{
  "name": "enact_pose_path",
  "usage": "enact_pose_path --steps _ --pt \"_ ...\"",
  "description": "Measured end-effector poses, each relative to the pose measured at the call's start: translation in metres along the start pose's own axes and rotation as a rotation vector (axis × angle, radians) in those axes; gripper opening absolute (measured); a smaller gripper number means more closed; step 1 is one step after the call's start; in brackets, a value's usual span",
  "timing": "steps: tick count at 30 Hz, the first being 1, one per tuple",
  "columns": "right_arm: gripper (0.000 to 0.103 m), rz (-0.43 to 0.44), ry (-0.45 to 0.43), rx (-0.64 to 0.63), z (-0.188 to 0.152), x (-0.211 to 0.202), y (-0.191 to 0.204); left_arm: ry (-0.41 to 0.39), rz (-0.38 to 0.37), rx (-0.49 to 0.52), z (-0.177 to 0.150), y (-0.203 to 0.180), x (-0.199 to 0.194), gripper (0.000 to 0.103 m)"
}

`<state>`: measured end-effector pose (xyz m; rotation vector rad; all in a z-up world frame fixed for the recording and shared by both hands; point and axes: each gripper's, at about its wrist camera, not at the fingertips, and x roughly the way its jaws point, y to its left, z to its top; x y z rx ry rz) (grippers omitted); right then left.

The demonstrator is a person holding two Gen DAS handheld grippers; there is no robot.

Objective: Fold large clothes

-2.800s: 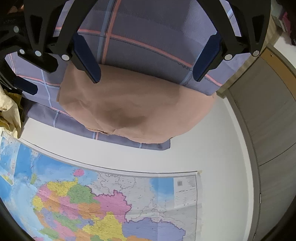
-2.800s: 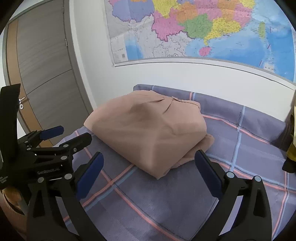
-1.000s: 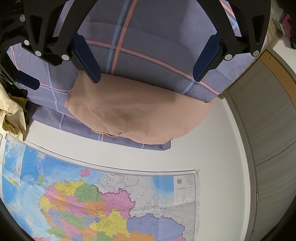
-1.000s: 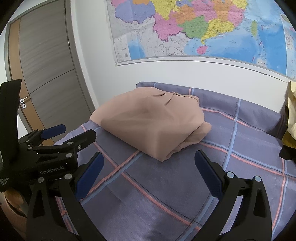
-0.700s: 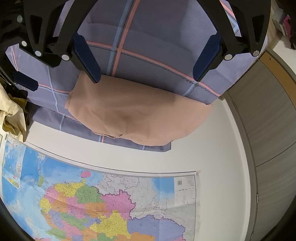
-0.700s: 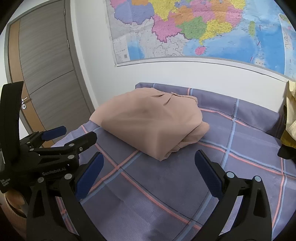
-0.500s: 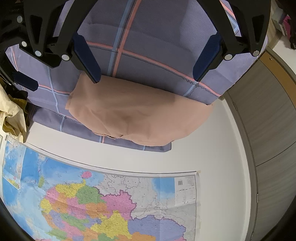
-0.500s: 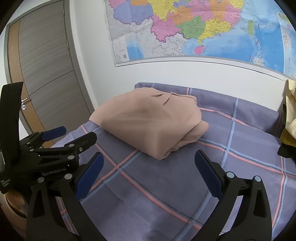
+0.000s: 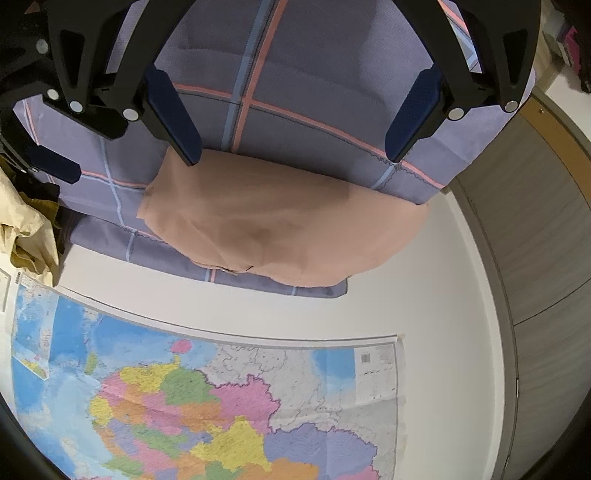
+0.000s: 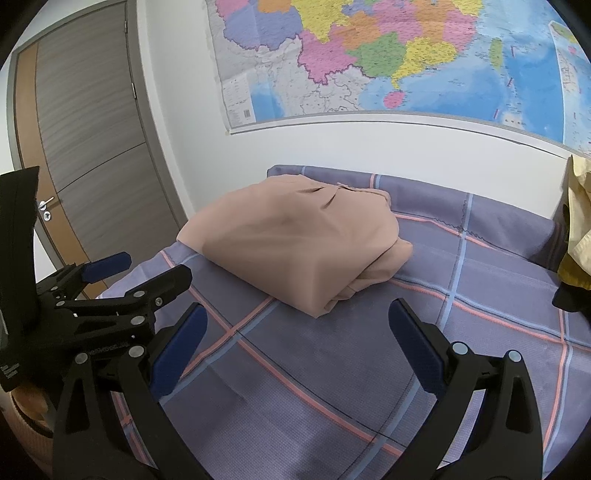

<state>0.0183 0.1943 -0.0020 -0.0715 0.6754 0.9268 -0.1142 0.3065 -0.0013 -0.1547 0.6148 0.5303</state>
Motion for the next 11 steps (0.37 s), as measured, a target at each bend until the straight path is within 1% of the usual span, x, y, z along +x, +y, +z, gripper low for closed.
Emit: enact_pose_path --steps 3,5,9,11 --pt "0.097 -0.009 -0.007 0.004 -0.002 -0.003 -0.001 0.001 -0.012 -0.004 -0.001 -0.001 -0.001 0.096" --pt "0.097 -0.009 -0.002 0.009 -0.003 -0.004 -0.003 0.020 -0.017 -0.009 -0.002 -0.003 0.002 0.096" --pt "0.097 -0.025 -0.002 0.024 -0.007 -0.010 -0.008 0.046 -0.052 -0.025 -0.005 -0.007 0.005 0.096" --pt "0.097 -0.036 -0.004 0.035 -0.009 -0.015 -0.013 0.059 -0.083 -0.023 -0.007 -0.012 0.006 0.096"
